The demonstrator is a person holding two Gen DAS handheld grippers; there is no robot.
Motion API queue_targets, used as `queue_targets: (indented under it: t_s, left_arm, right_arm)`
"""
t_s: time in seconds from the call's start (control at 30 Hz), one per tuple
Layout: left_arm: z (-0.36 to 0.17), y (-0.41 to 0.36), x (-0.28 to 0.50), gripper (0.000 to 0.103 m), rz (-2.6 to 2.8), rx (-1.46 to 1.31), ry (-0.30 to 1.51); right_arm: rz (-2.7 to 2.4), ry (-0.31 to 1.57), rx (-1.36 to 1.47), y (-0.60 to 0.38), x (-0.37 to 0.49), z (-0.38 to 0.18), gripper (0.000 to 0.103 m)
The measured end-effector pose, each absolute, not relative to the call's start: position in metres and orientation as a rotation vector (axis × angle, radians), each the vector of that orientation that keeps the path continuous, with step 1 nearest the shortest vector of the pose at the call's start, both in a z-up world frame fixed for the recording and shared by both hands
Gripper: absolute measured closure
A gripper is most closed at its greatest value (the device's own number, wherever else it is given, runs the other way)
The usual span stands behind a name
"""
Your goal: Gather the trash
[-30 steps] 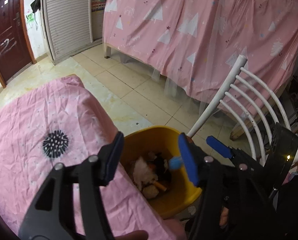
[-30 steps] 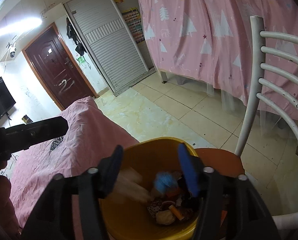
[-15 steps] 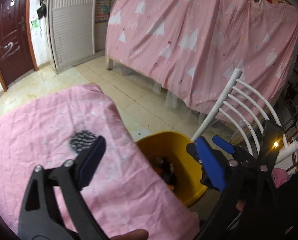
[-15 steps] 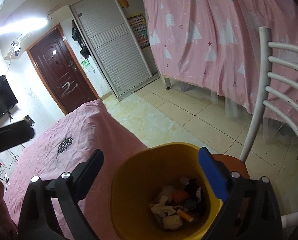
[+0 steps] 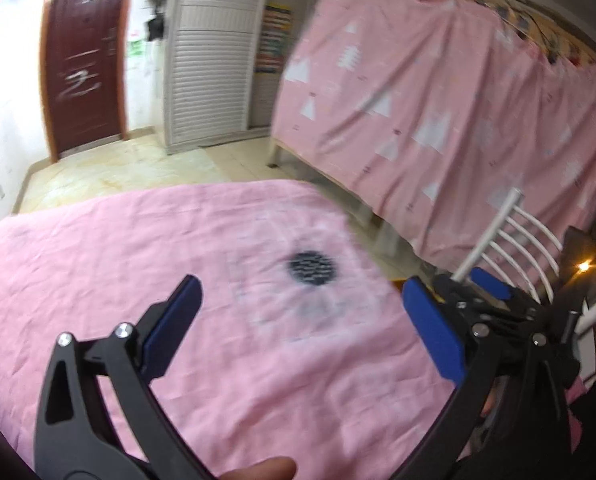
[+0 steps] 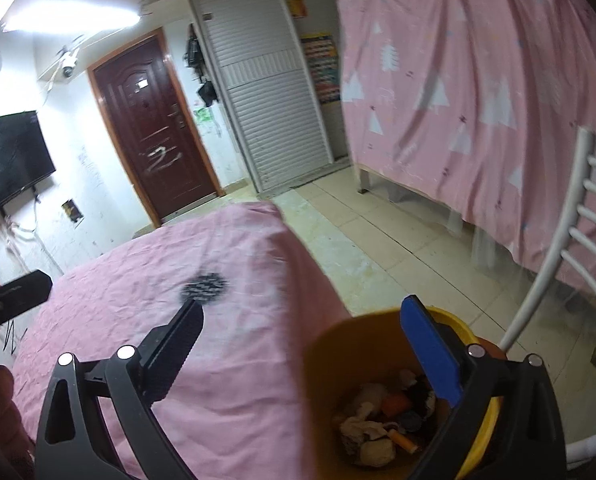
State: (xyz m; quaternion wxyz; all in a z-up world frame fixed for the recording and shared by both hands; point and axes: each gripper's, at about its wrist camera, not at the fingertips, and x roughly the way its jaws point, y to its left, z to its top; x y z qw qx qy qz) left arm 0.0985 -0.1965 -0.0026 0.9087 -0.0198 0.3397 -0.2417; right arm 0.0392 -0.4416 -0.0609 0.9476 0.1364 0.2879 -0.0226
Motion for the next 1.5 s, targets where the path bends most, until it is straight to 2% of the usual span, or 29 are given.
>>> queue_targets:
  t_s: [0.27, 0.73, 1.17, 1.5]
  left_arm:
    - [-0.017, -0.115, 0.107, 0.007, -0.358, -0.131, 0.708]
    - [-0.029, -0.021, 0.089, 0.007, -0.089, -0.075, 0.604]
    - [-0.041, 0.014, 0.098, 0.007, -0.056, -0.080, 0.579]
    - [-0.042, 0.010, 0.098, 0.007, -0.061, -0.074, 0.570]
  right_arm:
    - [0.031, 0.581, 0.211, -0.381, 0.054, -0.048, 0.009]
    - [0.178, 0.567, 0.178, -0.297, 0.070, -0.048, 0.009]
    - [0.204, 0.537, 0.145, -0.276, 0.074, -0.057, 0.009]
    - [0.205, 0.520, 0.160, -0.278, 0.072, -0.057, 0.009]
